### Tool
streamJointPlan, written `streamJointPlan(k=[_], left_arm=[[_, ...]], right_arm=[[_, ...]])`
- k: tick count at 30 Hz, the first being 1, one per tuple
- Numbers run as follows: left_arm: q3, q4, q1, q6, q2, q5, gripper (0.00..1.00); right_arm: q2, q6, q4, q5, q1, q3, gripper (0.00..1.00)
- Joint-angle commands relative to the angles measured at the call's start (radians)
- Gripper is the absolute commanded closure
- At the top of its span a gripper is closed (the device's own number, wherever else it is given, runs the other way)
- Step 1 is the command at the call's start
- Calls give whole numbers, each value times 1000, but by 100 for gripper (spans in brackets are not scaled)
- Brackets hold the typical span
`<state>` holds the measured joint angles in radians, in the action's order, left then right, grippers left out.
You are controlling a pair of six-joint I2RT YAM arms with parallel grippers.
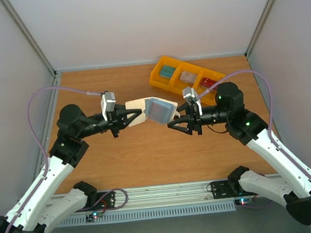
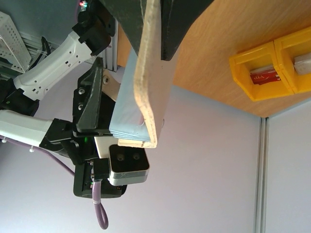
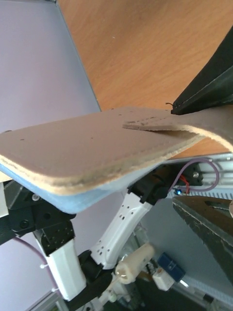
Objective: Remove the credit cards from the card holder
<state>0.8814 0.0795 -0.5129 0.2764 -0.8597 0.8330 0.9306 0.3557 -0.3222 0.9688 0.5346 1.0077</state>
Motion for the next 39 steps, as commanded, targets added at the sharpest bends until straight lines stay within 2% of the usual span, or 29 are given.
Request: streamJointPlan(k=[1, 3, 8, 17, 25, 35, 39], left_arm=[[-8, 79, -5, 11, 8, -10, 100], [-10, 77, -4, 11, 12, -7, 100], [-16, 83, -4, 9, 14, -5, 100], [-18, 91, -6, 16, 13, 3, 100], [-25, 95, -6, 27, 10, 3, 100], [-30, 101, -6, 35, 11, -1, 100], [-35, 99, -6, 40, 7, -20, 100]], right_arm=[[10, 13, 12, 6, 13, 25, 57], [6, 29, 5, 8, 13, 32, 67], [11, 38, -12, -13, 13, 54, 77], [22, 26, 5, -145, 30, 50, 82], [71, -13, 67, -150, 65, 63, 75], [95, 3, 58, -193, 88, 84, 75], [115, -11, 62, -177, 95, 103, 64]])
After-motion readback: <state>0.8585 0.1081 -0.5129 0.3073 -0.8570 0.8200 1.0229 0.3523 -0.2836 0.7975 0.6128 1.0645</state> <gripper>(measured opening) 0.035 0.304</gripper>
